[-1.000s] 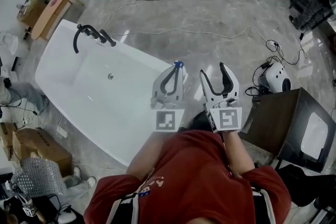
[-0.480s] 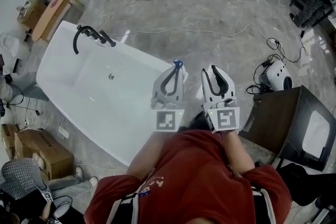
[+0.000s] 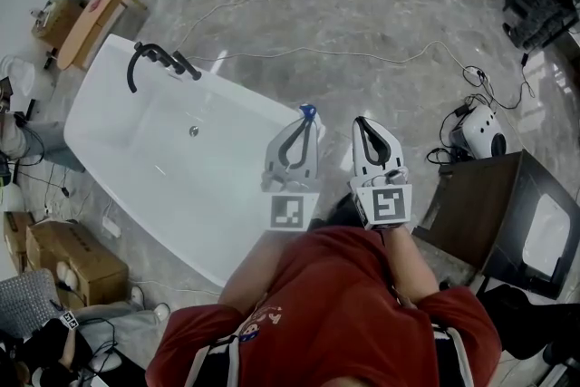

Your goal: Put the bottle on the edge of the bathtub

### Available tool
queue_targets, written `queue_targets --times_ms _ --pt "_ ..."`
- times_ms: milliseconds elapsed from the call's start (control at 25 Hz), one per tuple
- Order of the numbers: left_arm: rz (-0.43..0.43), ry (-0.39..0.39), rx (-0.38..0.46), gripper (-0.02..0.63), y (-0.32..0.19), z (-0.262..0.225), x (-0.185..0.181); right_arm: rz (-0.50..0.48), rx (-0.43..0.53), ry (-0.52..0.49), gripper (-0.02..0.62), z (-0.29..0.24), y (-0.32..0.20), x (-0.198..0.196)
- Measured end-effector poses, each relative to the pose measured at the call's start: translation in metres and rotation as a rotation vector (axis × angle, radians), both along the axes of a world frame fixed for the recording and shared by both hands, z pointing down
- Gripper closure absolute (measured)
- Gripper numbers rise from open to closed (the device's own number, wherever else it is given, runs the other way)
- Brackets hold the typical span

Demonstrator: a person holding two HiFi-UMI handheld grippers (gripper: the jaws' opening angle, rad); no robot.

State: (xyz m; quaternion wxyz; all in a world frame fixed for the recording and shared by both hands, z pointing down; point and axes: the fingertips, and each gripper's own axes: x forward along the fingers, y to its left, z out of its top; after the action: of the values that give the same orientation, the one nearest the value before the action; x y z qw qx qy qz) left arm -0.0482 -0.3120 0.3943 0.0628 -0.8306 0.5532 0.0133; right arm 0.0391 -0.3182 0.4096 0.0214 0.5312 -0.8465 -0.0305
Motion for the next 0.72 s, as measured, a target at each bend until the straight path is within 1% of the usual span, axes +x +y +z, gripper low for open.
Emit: queue_targets --times_ms 120,280,360,480,640,720 --pt "-0.001 -0.003 0.002 0.589 0.0 0.002 -0.001 0.013 -0.039 0.02 0.578 0.009 -0.002 0.001" --pt "-0.004 0.018 -0.006 0.589 -0.002 0.004 0.0 0.019 -0.068 0.036 0.578 0.012 -0.005 0.001" --pt "-0.001 0.01 -0.019 0.589 0.0 0.006 0.0 0.026 -0.083 0.043 0.578 0.013 -0.004 0.002" --pt "0.0 -0.019 -0.057 0.589 0.002 0.013 -0.002 0.015 -0.066 0.045 0.578 0.013 -0.004 0.003" --pt "0.001 -0.021 -0.034 0.589 -0.003 0.007 -0.002 0.018 -0.044 0.042 0.578 0.006 -0.012 0.007" --pt "0.002 -0.01 -0.037 0.589 -0.002 0.008 -0.001 0.022 -0.04 0.037 0.578 0.004 -0.011 0.009"
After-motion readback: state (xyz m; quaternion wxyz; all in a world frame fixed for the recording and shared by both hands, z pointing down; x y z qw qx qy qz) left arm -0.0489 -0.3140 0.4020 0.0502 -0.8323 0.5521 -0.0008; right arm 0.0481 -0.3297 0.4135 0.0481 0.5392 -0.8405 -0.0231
